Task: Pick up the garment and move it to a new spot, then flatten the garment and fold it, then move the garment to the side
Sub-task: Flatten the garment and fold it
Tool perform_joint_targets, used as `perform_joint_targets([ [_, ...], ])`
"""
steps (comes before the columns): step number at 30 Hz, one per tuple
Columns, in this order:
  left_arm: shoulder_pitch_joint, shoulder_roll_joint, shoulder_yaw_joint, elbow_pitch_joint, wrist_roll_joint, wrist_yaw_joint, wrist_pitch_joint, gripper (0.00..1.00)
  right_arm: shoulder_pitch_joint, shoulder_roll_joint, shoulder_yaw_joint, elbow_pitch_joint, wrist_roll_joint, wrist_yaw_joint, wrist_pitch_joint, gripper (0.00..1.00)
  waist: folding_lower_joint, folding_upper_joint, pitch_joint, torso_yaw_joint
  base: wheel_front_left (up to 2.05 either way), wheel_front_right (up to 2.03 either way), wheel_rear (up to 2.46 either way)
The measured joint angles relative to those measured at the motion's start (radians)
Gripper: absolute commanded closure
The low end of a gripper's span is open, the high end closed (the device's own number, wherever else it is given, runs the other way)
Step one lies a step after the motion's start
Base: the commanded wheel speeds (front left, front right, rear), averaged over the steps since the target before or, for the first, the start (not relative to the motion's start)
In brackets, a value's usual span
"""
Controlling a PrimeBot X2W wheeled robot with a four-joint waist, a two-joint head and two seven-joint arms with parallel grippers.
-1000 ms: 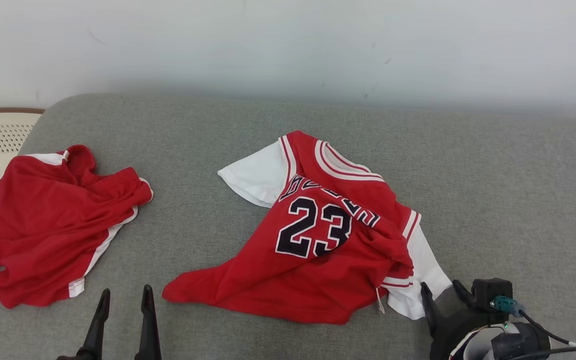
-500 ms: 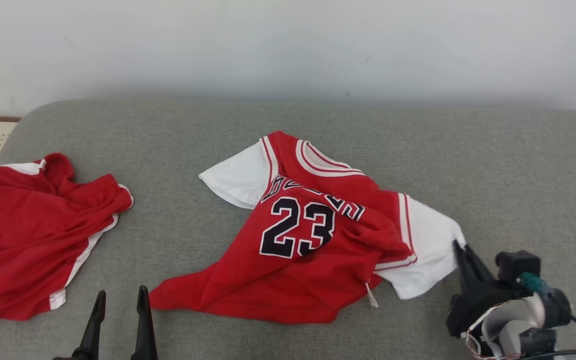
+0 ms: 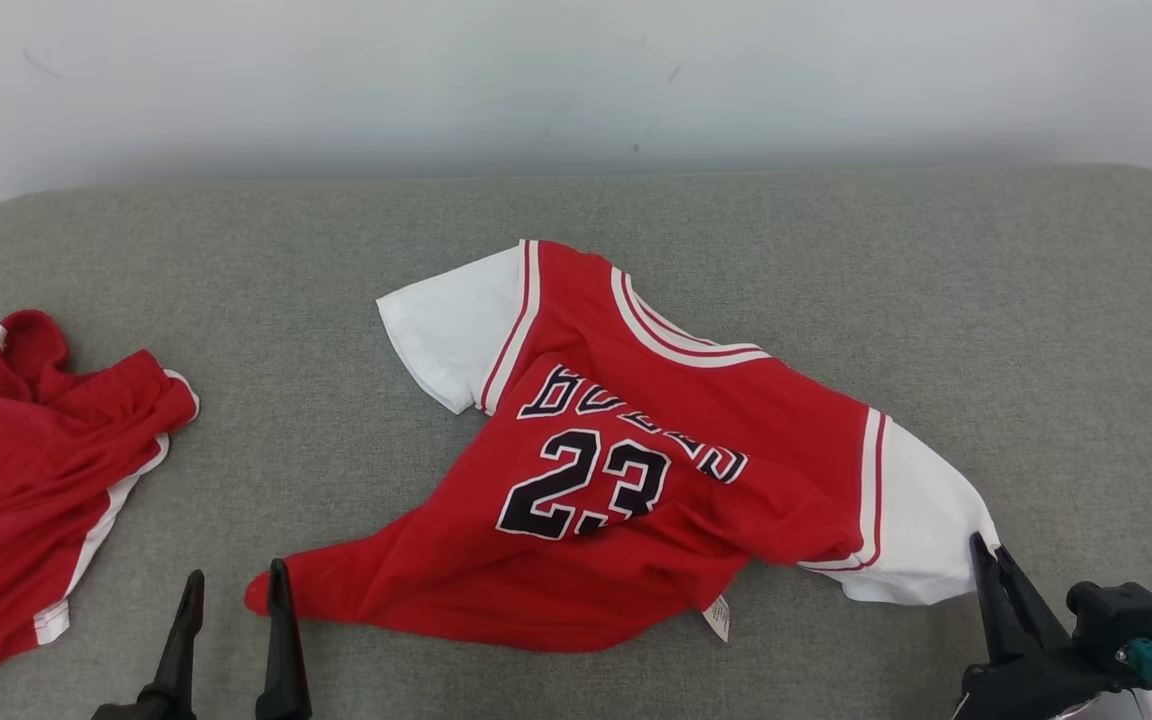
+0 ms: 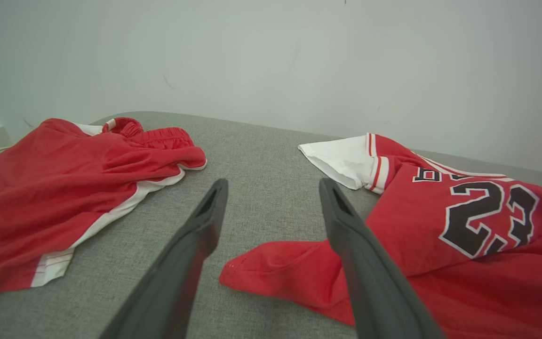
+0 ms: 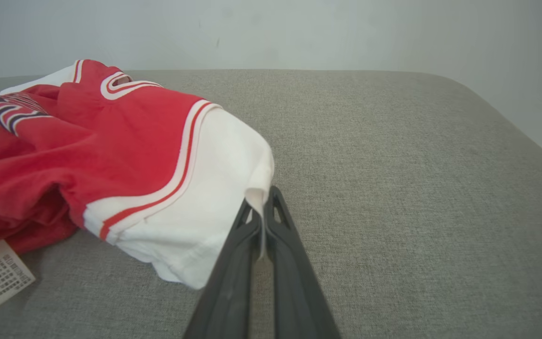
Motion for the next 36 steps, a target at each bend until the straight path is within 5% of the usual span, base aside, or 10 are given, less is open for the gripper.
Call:
perform_joint_targets([
  [7, -0.006, 0.0, -0.002, 0.005, -0.006, 0.005, 0.0, 0.0, 0.11, 0.013, -0.023, -0.193, 0.007, 0.0, 0.117, 1.0, 0.0, 0.0, 0.014, -0.016, 0.0, 0.0, 0.0],
  [8, -0.01, 0.0, -0.005, 0.007, -0.007, 0.005, 0.0, 0.0, 0.117, 0.014, -0.024, -0.202, 0.008, 0.0, 0.126, 0.82, 0.0, 0.0, 0.014, -0.016, 0.0, 0.0, 0.0],
  [10, -0.02, 0.0, -0.008, 0.009, -0.007, 0.004, 0.0, 0.0, 0.128, 0.018, -0.029, -0.218, 0.01, 0.0, 0.134, 0.09, 0.0, 0.0, 0.013, -0.013, 0.0, 0.0, 0.0],
  [11, -0.02, 0.0, -0.009, 0.01, -0.007, 0.004, 0.0, 0.0, 0.133, 0.021, -0.031, -0.224, 0.01, 0.0, 0.135, 0.0, 0.0, 0.0, 0.012, -0.012, 0.0, 0.0, 0.0],
  [23, -0.016, 0.0, -0.01, 0.015, -0.006, 0.001, 0.0, 0.0, 0.081, 0.014, -0.022, -0.245, 0.0, 0.0, 0.091, 0.0, 0.0, 0.0, -0.016, 0.021, 0.0, 0.0, 0.0],
  [36, 0.011, 0.0, -0.022, 0.033, -0.007, -0.009, 0.0, 0.0, -0.164, -0.043, 0.005, 0.138, 0.037, 0.0, 0.049, 0.0, -0.0001, -0.0001, -0.079, 0.053, 0.0, 0.0, 0.0],
])
